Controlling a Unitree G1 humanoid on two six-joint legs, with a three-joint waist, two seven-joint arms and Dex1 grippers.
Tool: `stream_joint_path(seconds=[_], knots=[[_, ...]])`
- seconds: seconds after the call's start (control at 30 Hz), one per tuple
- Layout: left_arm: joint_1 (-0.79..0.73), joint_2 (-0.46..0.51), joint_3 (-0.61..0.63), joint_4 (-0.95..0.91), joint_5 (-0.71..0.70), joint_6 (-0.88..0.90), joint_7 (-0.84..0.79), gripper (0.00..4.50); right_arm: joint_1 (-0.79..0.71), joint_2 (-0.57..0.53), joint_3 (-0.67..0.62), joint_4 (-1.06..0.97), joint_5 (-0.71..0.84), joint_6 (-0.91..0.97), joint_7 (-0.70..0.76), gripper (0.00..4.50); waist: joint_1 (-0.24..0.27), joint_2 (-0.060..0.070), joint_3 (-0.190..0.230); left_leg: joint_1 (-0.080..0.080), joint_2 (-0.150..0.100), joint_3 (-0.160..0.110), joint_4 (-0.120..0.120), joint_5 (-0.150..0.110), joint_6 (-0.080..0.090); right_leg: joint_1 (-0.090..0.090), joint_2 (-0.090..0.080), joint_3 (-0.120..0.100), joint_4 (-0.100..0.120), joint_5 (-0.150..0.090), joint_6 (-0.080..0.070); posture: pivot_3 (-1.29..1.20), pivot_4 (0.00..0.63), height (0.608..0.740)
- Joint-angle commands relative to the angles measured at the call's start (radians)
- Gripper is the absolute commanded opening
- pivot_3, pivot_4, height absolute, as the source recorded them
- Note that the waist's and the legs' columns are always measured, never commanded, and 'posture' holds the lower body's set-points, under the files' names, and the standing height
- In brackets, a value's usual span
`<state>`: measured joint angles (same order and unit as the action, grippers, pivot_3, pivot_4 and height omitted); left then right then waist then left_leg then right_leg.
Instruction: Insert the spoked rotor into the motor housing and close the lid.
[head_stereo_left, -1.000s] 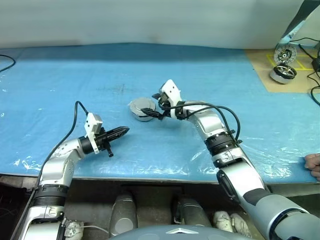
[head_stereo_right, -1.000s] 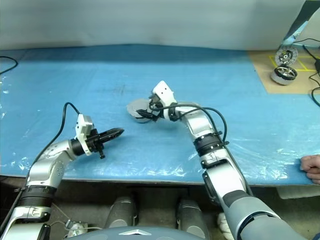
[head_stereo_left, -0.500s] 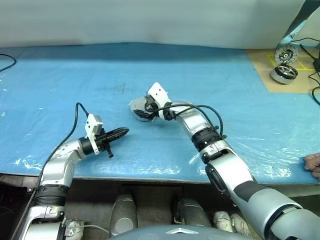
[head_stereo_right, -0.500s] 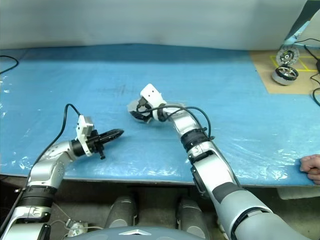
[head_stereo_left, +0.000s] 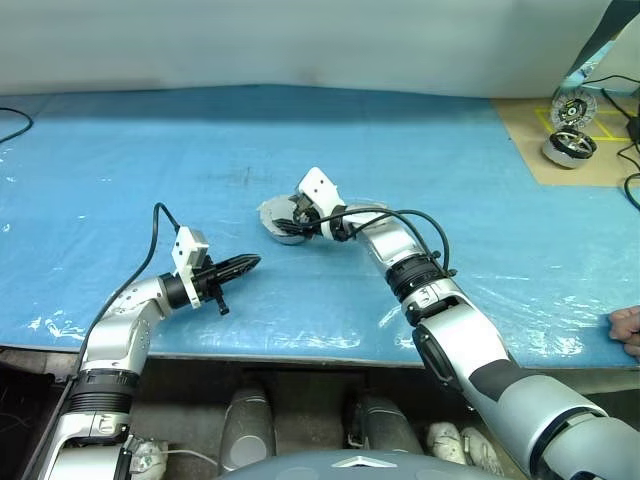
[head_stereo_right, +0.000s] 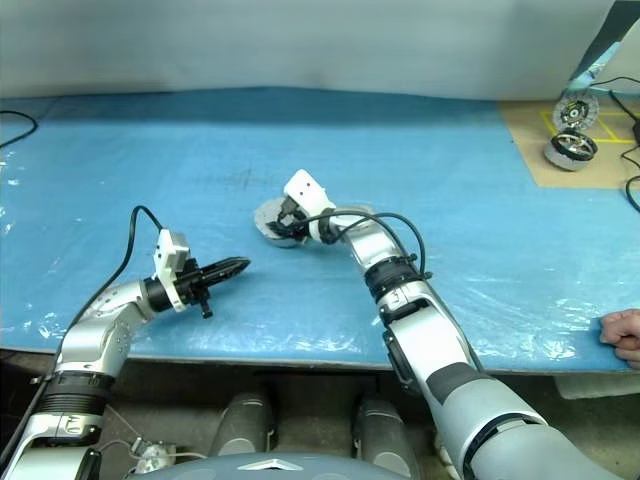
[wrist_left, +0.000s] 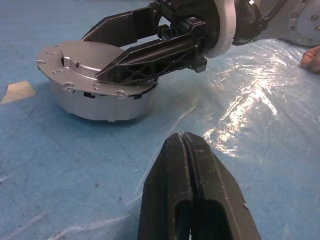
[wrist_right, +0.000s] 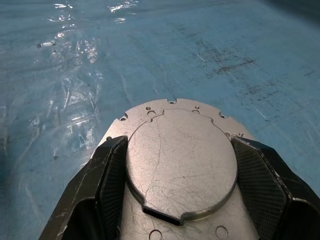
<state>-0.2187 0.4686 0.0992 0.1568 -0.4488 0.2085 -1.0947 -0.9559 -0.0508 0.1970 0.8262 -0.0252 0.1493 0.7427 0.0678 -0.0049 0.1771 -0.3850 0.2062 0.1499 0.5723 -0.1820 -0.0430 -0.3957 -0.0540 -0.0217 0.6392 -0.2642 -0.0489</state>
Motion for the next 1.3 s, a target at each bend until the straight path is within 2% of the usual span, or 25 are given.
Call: stream_joint_path(seconds=[0.03, 0.43, 0.83, 1.03, 1.13, 1.3], knots=[[-0.015, -0.001, -0.005, -0.03, -0.012, 0.003, 0.004, 0.04, -0.016, -0.005, -0.036, -0.091, 0.063, 0.045, 0.059, 2.94, 0.0, 0.0, 0.0, 0.0, 0.0, 0.0, 0.0, 0.0, 0.0, 0.0, 0.0, 0.0, 0.0, 0.0, 0.0, 0.0, 0.15, 0.74], [-0.005, 0.004, -0.006, -0.028, -0.021, 0.006, -0.005, 0.04, 0.001, -0.029, 0.004, -0.08, 0.01, 0.018, 0.082, 2.94, 0.0, 0.0, 0.0, -0.001, 0.0, 0.0, 0.0, 0.0, 0.0, -0.002, 0.0, 0.0, 0.0, 0.0, 0.0, 0.0, 0.15, 0.74], [0.002, 0.008, 0.002, -0.003, -0.016, -0.014, -0.023, 0.04, 0.026, -0.031, 0.031, 0.023, -0.051, -0.051, 0.013, 2.94, 0.0, 0.0, 0.0, 0.0, 0.0, 0.0, 0.0, 0.0, 0.0, -0.001, 0.0, 0.0, 0.001, -0.001, -0.002, 0.0, 0.15, 0.74], [-0.009, 0.004, -0.002, 0.0, -0.017, -0.011, -0.02, 0.04, 0.075, -0.059, 0.068, 0.047, -0.093, -0.067, -0.008, 2.94, 0.001, 0.001, -0.001, 0.006, 0.0, 0.001, 0.0, 0.0, 0.0, 0.005, 0.0, 0.001, 0.001, -0.001, -0.002, 0.0, 0.15, 0.74], [-0.011, 0.005, -0.002, 0.0, -0.017, -0.009, -0.021, 0.04, 0.126, -0.091, 0.093, 0.024, -0.102, -0.036, 0.026, 2.94, 0.005, 0.003, -0.002, 0.01, 0.0, 0.001, 0.0, 0.0, 0.0, 0.009, -0.002, 0.001, 0.001, -0.002, -0.002, 0.0, 0.15, 0.74], [-0.016, 0.007, -0.002, -0.004, -0.02, -0.003, -0.022, 0.04, 0.177, -0.121, 0.06, -0.082, -0.034, 0.093, 0.095, 2.94, 0.008, 0.004, -0.004, 0.015, -0.001, 0.003, -0.001, 0.0, 0.001, 0.015, -0.004, 0.001, -0.002, -0.002, -0.002, 0.0, 0.15, 0.74]])
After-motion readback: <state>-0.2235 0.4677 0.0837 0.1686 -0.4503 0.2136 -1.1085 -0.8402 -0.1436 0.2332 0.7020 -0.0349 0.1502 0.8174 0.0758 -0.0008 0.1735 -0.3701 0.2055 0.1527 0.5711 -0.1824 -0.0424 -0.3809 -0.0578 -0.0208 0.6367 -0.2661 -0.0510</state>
